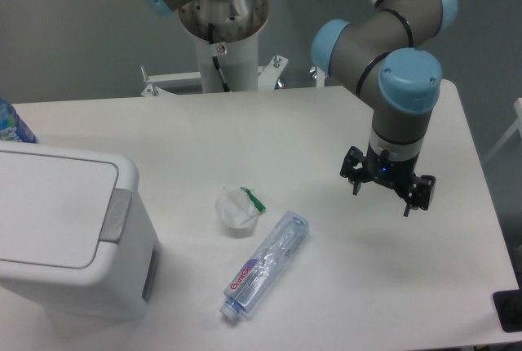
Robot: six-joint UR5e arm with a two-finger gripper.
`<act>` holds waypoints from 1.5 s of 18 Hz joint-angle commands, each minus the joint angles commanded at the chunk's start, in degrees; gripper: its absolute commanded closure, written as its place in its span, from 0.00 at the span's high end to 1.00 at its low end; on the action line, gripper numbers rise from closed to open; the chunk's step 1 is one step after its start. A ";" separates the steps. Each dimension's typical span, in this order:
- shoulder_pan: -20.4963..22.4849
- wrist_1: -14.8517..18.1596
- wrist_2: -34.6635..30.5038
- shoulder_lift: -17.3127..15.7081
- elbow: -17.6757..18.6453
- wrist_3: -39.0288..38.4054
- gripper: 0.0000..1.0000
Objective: Open the trash can
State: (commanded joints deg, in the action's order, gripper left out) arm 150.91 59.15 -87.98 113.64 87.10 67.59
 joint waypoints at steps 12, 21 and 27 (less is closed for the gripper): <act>0.00 0.09 1.49 0.17 -1.22 -0.26 1.00; -3.24 0.09 6.41 -0.09 -3.34 -18.78 1.00; -7.81 -0.52 11.67 -1.75 -5.01 -33.90 1.00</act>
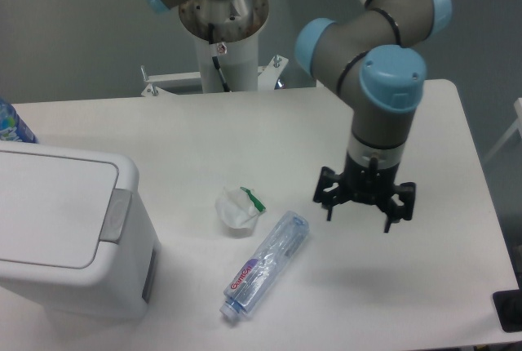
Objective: Open the trash can
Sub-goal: 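Move the open gripper over the table toward the trash bin lid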
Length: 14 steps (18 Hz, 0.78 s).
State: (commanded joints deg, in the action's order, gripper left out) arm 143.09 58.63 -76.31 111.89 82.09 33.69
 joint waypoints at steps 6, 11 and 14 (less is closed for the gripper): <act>-1.76 -0.18 11.95 -1.59 -4.39 -17.41 1.00; -3.96 -0.27 13.38 -3.08 -4.75 -19.01 1.00; -5.98 -0.62 13.29 -3.08 -4.75 -20.33 1.00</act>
State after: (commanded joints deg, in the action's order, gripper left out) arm 137.12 58.01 -63.02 108.81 77.34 13.36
